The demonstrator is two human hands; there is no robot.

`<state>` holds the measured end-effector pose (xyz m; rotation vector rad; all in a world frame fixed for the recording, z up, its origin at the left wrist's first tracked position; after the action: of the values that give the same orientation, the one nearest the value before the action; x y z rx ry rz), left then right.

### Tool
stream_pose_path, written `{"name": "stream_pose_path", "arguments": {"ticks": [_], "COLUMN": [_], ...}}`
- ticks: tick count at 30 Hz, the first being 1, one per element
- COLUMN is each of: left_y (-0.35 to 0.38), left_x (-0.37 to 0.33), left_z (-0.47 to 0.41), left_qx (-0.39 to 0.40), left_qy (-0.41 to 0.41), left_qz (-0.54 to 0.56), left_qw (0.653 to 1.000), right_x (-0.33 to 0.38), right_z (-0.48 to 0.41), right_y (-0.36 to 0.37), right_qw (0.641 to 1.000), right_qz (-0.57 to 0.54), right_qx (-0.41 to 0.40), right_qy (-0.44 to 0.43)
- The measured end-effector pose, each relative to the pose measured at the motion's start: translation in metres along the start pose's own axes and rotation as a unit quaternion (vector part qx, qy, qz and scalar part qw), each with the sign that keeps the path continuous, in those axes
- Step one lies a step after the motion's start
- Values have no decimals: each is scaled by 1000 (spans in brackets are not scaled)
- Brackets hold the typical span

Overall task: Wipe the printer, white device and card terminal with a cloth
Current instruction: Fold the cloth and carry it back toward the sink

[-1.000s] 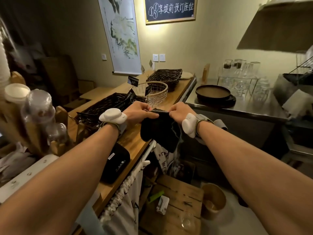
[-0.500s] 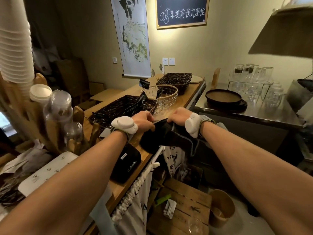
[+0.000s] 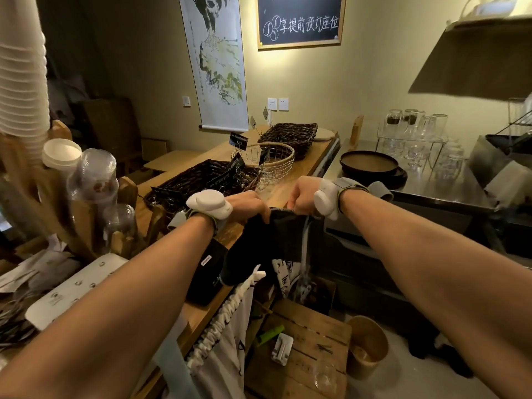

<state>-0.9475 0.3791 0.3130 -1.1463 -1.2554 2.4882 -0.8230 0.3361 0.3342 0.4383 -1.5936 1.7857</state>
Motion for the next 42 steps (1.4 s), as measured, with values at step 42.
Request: {"name": "stream_pose_path", "arguments": {"ticks": [42], "left_y": [-46], "left_x": [51], "left_z": [-3], "left_qx": [-195], "left_qy": [-58], "left_qz": [-73], "left_qw": [976], "right_x": [5], "right_z": [-36], "right_y": [20], "right_qw": [989], "right_qz": [-118], "right_qx": [-82], "right_qy": [-21]}}
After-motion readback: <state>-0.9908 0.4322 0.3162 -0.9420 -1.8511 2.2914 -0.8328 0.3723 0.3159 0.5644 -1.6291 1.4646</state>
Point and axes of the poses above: each hand's wrist, its own z-axis away from the middle knuckle, its own y-axis out of the palm, x = y × z, the point moved 7 cm from there along -z, towards the middle knuckle, and after that the axes turned 14 degrees about -z, right-handed, at the moved point
